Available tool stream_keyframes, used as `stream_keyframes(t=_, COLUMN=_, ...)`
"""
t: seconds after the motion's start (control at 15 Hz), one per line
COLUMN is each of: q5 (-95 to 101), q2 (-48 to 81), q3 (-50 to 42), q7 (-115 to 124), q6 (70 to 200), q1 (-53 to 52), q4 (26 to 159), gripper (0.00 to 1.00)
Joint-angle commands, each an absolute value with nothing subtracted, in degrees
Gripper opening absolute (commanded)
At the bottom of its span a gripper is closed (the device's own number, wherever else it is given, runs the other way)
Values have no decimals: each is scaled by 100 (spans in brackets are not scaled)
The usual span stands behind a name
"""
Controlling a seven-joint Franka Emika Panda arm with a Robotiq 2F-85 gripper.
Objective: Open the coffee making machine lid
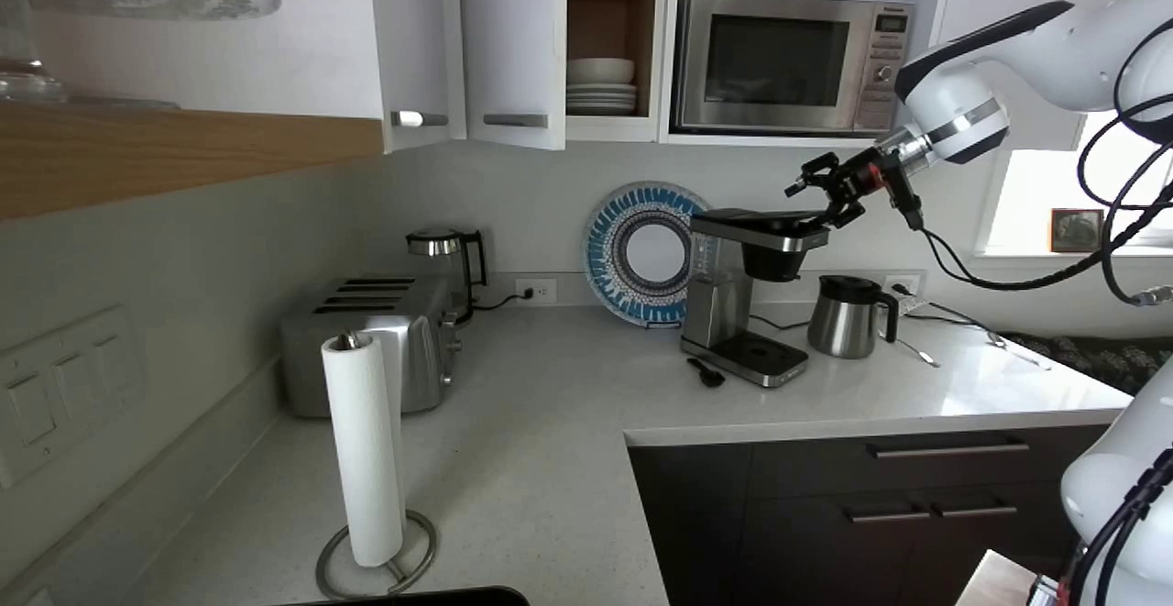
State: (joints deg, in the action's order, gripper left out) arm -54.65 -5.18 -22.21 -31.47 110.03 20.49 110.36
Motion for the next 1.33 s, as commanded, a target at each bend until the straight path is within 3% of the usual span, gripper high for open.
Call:
stream_keyframes(t=0.0, q5=-5322, q2=-543, q3=-2268, q7=-2873, q6=10789, q1=2071, q4=11070, gripper=100)
stream_keyframes(t=0.8, q5=-4910, q2=-660, q3=-2511, q7=-2328, q6=9840, q1=2296, q4=10952, gripper=100)
stream_keyframes(t=1.27, q5=-1894, q2=-2013, q3=-2063, q7=-1606, q6=10132, q1=2204, q4=11482, gripper=100)
